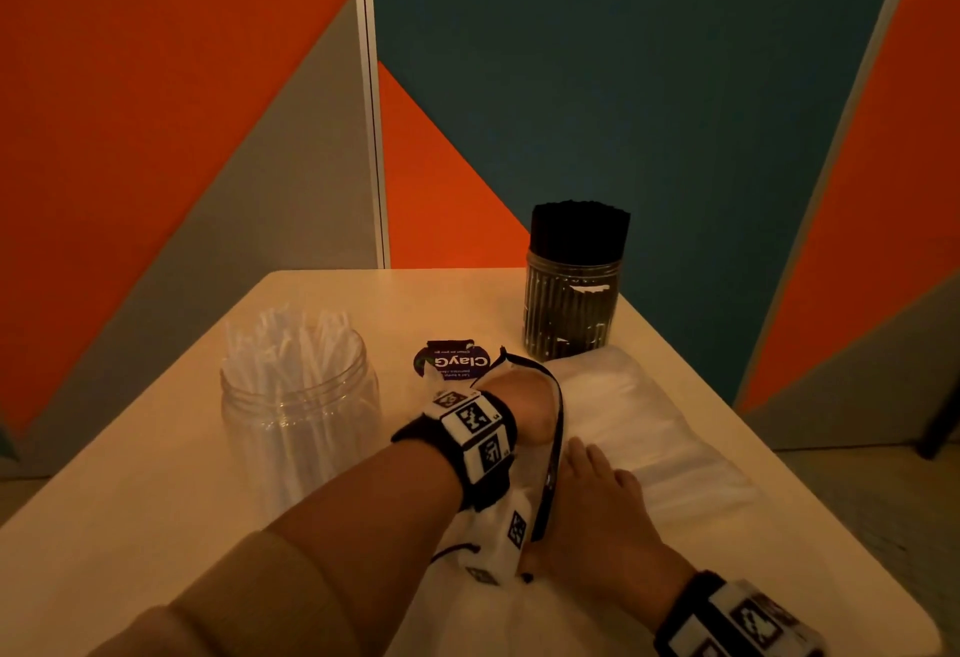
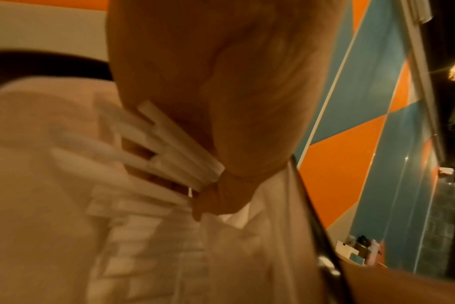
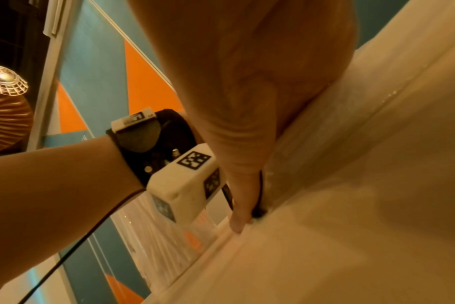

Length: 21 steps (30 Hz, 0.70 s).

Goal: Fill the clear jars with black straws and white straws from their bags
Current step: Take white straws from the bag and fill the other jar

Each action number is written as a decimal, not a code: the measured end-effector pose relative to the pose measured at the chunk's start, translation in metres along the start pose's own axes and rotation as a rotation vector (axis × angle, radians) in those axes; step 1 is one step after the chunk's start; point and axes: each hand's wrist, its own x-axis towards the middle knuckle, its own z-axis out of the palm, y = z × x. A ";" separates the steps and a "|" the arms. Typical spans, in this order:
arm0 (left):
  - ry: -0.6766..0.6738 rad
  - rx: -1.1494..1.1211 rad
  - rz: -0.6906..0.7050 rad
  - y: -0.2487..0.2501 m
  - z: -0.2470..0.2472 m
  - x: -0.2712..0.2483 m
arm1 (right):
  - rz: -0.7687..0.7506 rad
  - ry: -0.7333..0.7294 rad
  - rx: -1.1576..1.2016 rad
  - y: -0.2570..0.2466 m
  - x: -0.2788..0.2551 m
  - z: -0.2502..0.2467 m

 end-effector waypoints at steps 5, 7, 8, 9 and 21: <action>0.010 -0.072 -0.057 -0.003 0.006 -0.009 | 0.009 -0.005 0.009 0.000 0.000 -0.001; -0.005 -0.105 -0.084 -0.005 0.011 -0.014 | 0.011 0.001 0.025 -0.001 -0.001 -0.003; 0.005 -0.121 -0.098 -0.005 0.013 -0.018 | 0.007 0.009 0.035 -0.001 -0.002 -0.003; 0.019 -0.132 -0.110 -0.006 0.014 -0.022 | 0.001 0.017 0.042 -0.001 -0.002 -0.003; 0.102 -0.081 -0.152 -0.033 -0.003 -0.140 | 0.073 0.065 0.066 0.000 0.005 0.008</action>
